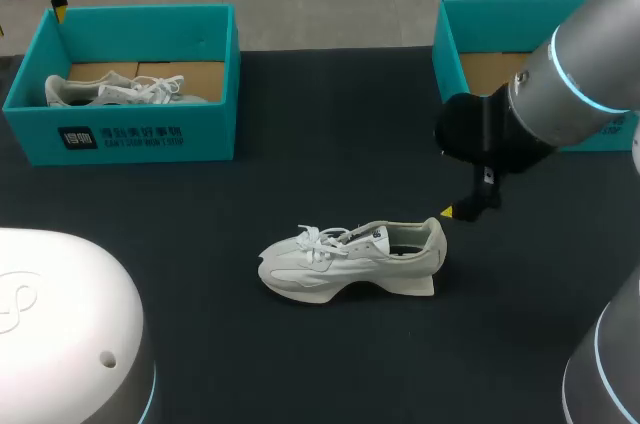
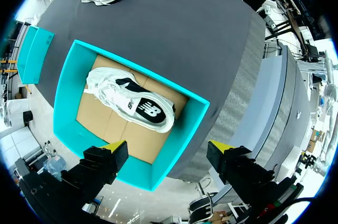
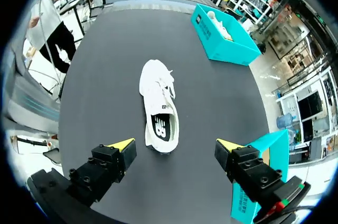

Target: Take the shoe out of the shoebox, open the shoe tongue, remove and reinsert the insole, then place the shoe into the shoebox

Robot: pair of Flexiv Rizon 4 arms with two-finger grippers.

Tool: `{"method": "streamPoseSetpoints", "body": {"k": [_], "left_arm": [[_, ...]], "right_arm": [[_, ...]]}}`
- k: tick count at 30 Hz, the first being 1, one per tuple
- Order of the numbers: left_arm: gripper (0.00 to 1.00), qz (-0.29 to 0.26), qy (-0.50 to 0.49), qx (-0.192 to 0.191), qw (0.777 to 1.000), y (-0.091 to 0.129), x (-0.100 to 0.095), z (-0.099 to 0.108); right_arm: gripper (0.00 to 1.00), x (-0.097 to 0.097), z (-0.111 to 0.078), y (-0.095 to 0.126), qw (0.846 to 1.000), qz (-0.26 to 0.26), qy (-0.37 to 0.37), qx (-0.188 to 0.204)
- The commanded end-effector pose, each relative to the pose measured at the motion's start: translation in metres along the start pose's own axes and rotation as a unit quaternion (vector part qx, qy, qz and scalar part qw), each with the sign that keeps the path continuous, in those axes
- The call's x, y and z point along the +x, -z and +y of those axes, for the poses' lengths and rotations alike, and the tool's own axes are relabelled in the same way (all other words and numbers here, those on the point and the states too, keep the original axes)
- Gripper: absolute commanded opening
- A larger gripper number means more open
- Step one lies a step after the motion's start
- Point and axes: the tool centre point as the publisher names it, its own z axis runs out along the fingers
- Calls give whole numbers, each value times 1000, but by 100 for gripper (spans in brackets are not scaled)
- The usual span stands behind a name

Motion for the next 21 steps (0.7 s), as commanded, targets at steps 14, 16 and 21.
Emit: {"method": "streamPoseSetpoints", "body": {"k": [14,16,21], "left_arm": [[100,1,0,-1,1000,0,0,0],[100,1,0,-1,1000,0,0,0],[100,1,0,-1,1000,0,0,0]], "right_arm": [[100,11,-45,-26,976,90,-16,-196],[100,12,-48,-31,971,83,-36,-221],[100,13,-59,-43,964,70,-55,-252]]}}
